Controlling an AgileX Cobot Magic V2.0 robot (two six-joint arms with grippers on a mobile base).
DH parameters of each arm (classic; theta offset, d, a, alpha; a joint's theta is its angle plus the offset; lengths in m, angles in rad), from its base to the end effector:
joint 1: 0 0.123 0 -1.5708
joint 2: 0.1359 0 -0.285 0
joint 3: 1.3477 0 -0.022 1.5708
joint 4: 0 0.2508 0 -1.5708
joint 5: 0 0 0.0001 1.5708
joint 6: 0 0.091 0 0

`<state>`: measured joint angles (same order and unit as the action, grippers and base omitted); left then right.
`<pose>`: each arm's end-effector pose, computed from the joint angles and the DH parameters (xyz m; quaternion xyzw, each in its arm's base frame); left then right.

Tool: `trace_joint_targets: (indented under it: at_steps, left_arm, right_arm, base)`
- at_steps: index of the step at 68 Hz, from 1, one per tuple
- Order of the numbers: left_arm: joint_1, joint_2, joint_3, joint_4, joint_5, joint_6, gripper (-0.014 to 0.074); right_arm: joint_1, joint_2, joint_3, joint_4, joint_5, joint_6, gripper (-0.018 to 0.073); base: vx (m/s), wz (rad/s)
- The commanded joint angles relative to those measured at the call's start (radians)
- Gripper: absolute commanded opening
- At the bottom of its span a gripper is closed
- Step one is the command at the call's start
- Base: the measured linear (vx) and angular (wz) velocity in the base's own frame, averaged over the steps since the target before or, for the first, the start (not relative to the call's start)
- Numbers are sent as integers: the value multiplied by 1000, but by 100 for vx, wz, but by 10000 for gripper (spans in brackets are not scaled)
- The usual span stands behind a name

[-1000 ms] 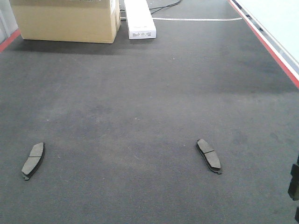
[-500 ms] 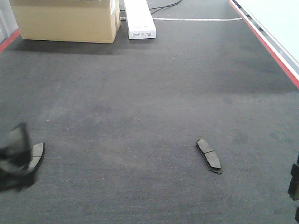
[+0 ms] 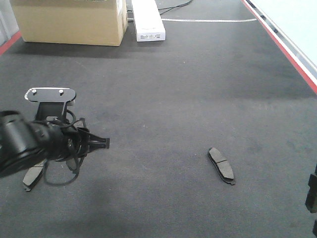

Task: Move and align brake pads A on conveyor
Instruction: 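Lower the left gripper and release its brake pad beside the nearest pad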

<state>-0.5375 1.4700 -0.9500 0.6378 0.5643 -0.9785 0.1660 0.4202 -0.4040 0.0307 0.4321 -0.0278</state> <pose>0.2728 -0.1288 0.2548 0.0024 0.9339 -0.0135 0.3572 0.0902 0.0163 0.2810 -0.0718 0.8194 0.0524 0.5663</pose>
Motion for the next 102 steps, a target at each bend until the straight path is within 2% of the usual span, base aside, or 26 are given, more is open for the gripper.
trace_joint_targets:
  at_steps: [1,6,16,20,28,37,44,52,59,66,82,102]
  left_arm:
    - [63,38,-63,-32,-44,-14,50]
    - [101,74,-67,-118,-79,38,52]
    - [110,130,-90,-283,-108,270,57]
    - [110,157,-107,-332,-102,313,60]
    - [110,212,-151,-379,-79,319,71]
    - [110,290,-214,-379,5,318,113]
    - [110,347,-264,-379,86,322,188]
    - [110,395,-315,-389,154,369,289]
    - [110,408,-333,-421,168,426,375]
    - [110,406,-332,-433,159,438,431]
    - [110,349,-332,-430,181,449,452]
    - [110,142,-332,-431,200,476,451]
  right_arm:
    - [-4,2,-32,-2,-98,-4,-4]
    - [-4,2,-32,-2,-98,-4,-4]
    - [-4,2,-32,-2,-98,-4,-4]
    - [-4,2,-32,-2,-98,-4,-4]
    - [-4,2,-32,-2,-98,-4,-4]
    - [-4,2,-32,-2,-98,-4,-4]
    - [-4,2,-32,-2,-98,-4,-4]
    - [-4,2,-32,-2,-98,-4,-4]
    - [-4,2,-32,-2,-98,-4,-4]
    - [-4,2,-32,-2,-98,-4,-4]
    - [-4,2,-32,-2,-98,-4,-4]
    - [-4,2,-32,-2,-98,-4,-4]
  base:
    - [0,0]
    - [0,0]
    - [0,0]
    - [0,0]
    - [0,0]
    - [0,0]
    - [0,0]
    - [0,0]
    - [0,0]
    - [0,0]
    - [0,0]
    - [0,0]
